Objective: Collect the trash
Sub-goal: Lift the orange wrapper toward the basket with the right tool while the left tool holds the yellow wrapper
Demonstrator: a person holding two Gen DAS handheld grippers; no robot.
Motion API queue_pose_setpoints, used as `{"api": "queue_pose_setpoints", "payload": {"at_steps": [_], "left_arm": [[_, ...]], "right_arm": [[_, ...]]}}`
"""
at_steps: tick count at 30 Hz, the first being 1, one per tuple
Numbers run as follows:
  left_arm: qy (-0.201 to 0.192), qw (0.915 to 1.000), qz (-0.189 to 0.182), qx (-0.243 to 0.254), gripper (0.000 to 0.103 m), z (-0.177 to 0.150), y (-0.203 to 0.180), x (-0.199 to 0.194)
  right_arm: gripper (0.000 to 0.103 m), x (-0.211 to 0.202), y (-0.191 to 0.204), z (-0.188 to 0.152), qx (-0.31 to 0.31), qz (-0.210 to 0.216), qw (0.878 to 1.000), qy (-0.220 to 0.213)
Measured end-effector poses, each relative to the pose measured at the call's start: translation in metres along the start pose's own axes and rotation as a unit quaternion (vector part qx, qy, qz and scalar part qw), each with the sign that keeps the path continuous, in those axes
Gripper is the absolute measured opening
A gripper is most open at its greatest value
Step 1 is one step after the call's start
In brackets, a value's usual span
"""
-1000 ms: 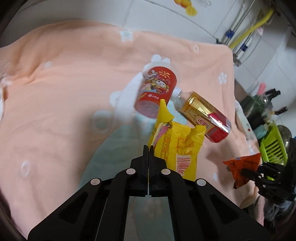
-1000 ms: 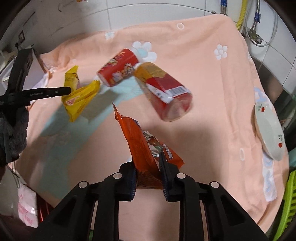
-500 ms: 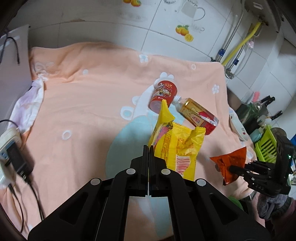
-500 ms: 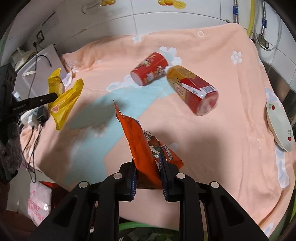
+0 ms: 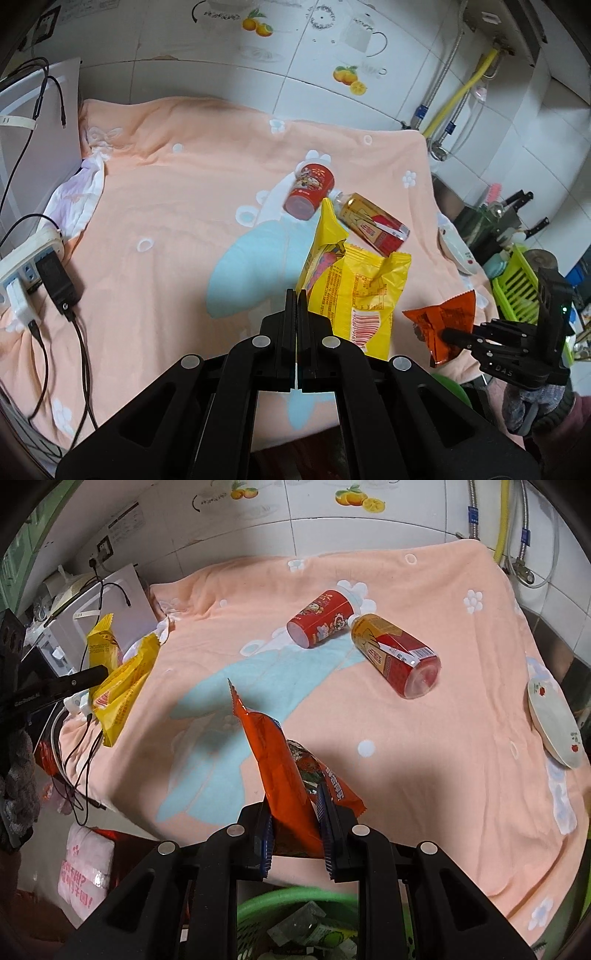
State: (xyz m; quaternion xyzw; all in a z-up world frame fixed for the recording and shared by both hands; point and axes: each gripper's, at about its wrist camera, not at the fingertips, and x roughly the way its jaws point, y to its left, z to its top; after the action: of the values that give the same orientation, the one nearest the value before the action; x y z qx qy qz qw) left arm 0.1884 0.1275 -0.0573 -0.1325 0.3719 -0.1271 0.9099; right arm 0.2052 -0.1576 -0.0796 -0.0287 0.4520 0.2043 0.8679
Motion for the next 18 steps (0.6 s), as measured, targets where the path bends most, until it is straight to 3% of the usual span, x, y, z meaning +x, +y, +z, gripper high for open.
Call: {"api": "queue_pose_setpoints", "payload": {"at_steps": [18], "left_arm": [[0.008,0.9997,-0.018,0.015,0.0,-0.028,-0.031,-0.014]], "right_arm": [[0.021,-0.031,-0.023,-0.047,0.032,-0.018,0.999,0.004]]}}
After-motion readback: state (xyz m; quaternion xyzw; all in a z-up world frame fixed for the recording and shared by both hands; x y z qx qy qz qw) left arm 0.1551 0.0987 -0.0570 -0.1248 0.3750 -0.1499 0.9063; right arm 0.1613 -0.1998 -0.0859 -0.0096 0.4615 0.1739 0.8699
